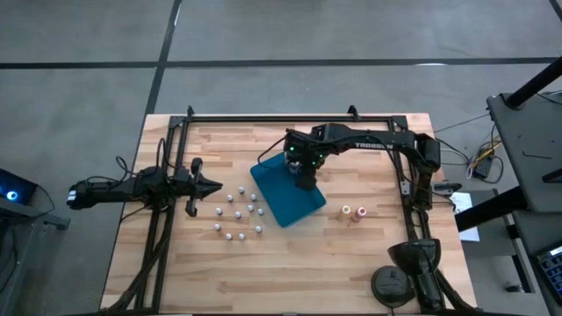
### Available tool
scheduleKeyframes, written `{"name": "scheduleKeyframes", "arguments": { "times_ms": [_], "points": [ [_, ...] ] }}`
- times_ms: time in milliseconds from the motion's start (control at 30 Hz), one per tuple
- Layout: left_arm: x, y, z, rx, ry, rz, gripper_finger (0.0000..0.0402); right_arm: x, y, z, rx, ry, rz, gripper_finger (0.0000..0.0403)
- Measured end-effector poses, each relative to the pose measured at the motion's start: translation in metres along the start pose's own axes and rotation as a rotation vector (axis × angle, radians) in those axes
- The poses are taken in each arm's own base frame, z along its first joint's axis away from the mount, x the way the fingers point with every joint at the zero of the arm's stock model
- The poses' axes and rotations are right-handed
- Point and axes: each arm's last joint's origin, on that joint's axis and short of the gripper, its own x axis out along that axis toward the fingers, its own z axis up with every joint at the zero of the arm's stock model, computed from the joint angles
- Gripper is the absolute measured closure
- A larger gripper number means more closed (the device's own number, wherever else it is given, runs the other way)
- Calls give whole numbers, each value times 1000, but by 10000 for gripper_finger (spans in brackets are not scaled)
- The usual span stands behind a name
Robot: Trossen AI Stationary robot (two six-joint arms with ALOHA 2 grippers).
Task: Pick & Place food coloring
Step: Put the green food coloring bottle into the blue bin
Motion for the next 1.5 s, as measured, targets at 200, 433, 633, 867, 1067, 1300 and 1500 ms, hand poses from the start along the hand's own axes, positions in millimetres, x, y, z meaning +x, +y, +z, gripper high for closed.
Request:
{"name": "scheduleKeyframes", "arguments": {
  "times_ms": [200,433,633,867,1067,1300,1500],
  "points": [
    [0,0,0,0,0,0,402,8,-3,-3,13,10,-4,296],
    [0,0,0,0,0,0,402,15,-7,-4,23,1,-4,296],
    [0,0,0,0,0,0,402,15,-12,-3,33,-9,-7,296],
    [0,0,0,0,0,0,402,26,-13,0,37,7,-8,296],
    [0,0,0,0,0,0,402,37,-13,1,37,33,-10,296],
    [0,0,0,0,0,0,402,40,-13,1,33,40,-11,296],
    [0,0,0,0,0,0,402,40,-13,1,33,40,-12,285]
  ]
}}
